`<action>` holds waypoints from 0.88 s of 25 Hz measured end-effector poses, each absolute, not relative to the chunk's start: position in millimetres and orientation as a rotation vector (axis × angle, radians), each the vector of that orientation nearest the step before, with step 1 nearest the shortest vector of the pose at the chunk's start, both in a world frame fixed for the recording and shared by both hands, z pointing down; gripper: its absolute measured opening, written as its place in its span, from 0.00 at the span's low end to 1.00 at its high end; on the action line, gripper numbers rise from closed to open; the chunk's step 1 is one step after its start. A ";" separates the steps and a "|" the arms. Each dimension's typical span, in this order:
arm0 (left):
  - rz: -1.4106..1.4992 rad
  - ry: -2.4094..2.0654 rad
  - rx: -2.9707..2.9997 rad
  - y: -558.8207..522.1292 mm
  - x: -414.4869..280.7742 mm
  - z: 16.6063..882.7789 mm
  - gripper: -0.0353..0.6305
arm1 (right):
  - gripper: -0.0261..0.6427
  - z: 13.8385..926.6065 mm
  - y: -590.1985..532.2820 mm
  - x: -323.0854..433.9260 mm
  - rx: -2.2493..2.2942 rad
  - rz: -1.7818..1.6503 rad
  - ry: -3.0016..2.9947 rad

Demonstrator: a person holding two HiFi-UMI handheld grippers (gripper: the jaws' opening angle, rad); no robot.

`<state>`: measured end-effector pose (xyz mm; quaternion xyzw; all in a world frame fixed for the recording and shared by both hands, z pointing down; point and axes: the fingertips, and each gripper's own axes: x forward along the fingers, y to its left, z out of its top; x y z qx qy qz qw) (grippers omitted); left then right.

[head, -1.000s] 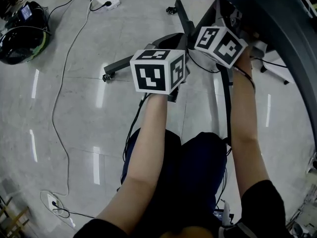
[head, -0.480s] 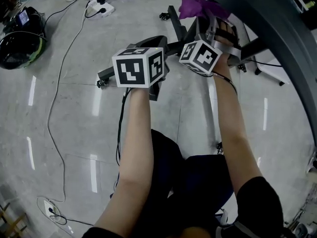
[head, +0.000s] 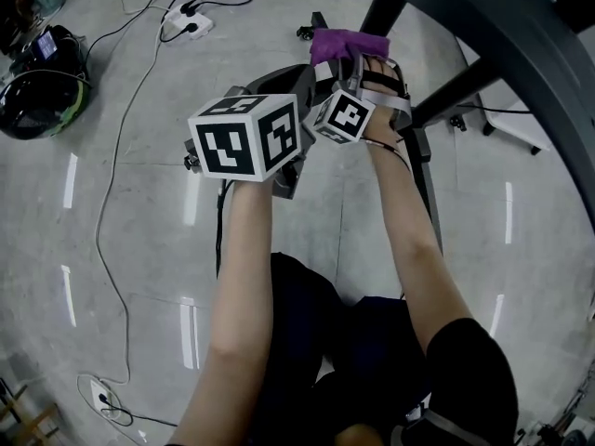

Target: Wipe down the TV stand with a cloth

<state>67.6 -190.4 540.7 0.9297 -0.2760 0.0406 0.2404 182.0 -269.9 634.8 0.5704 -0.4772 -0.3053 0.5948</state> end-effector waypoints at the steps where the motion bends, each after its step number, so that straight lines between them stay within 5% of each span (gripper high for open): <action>1: 0.130 -0.742 2.555 -187.3 70.3 541.2 0.06 | 0.20 645.3 -270.8 181.4 1.308 -0.705 -1.110; 22: 0.274 -0.752 2.592 -185.5 67.5 559.7 0.06 | 0.20 732.7 -249.8 183.4 1.164 -0.575 -1.222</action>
